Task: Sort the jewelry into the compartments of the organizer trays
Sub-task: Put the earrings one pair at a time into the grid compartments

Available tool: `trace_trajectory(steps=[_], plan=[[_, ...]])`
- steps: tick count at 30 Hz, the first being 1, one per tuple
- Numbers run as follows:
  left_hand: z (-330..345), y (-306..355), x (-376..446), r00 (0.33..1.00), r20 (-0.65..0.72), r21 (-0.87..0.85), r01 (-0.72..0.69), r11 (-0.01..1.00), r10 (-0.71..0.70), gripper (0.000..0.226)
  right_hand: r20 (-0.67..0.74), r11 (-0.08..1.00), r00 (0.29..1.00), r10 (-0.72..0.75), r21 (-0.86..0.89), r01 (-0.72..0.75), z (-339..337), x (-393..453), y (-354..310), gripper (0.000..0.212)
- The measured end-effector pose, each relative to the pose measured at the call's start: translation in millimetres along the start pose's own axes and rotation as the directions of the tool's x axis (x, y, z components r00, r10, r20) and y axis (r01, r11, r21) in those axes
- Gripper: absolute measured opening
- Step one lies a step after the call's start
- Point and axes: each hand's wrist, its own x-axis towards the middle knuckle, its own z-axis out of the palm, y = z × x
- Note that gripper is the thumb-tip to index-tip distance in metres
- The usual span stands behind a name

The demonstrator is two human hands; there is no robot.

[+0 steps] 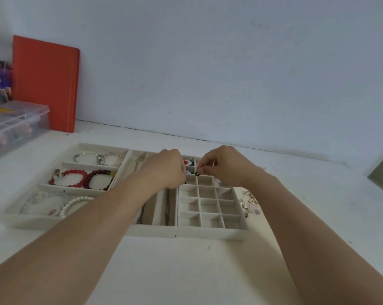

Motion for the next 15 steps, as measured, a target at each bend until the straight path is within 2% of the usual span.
trace_trajectory(steps=[6, 15], plan=[[0, 2, 1, 1.0, -0.01, 0.002, 0.024, 1.0, -0.024, 0.013, 0.089, 0.992, 0.996, -0.025, -0.117, 0.036, 9, 10, -6, 0.012], [1, 3, 1, 0.995, 0.009, -0.073, 0.1, 0.992, -0.1, 0.01, 0.113, 0.989, 0.993, -0.043, -0.137, 0.059, 14, 12, -6, 0.012]])
